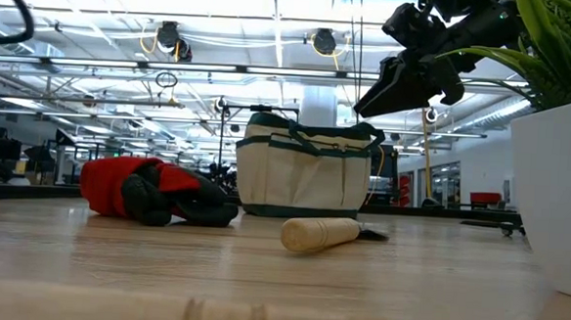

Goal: Pick & Place Garden tools in Gardening bag
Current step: Put the bottom left brown trowel into the gardening bag

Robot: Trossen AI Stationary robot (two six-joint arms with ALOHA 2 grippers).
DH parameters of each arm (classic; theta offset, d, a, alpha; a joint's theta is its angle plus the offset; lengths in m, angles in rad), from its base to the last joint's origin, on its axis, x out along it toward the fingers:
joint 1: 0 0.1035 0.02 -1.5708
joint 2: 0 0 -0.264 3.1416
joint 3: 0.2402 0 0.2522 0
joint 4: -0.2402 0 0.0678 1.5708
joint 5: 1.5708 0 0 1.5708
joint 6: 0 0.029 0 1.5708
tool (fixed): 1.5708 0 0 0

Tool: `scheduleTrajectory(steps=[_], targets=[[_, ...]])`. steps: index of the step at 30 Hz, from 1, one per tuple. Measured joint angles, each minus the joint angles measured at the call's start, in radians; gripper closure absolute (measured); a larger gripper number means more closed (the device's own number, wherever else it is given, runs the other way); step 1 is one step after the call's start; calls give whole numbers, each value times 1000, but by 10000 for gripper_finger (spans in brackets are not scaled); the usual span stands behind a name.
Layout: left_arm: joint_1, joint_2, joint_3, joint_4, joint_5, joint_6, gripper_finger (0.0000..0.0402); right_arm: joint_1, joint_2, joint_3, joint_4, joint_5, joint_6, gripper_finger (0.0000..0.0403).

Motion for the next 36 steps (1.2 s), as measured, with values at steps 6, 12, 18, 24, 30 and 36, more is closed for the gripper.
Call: scheduleTrajectory(steps=[6, 12, 18, 24, 30, 36], targets=[[37, -2, 40, -79, 2, 86, 336, 0, 0, 0, 0, 0, 0, 232], [79, -2, 95, -137, -91, 190, 336, 0, 0, 0, 0, 0, 0, 232], [133, -4, 134, -156, -203, 331, 336, 0, 0, 0, 0, 0, 0, 232], [187, -4, 146, -156, -267, 478, 336, 0, 0, 0, 0, 0, 0, 232], [234, -4, 146, -155, -302, 598, 336, 0, 0, 0, 0, 0, 0, 232], [286, -4, 146, -155, -346, 740, 336, 0, 0, 0, 0, 0, 0, 232]])
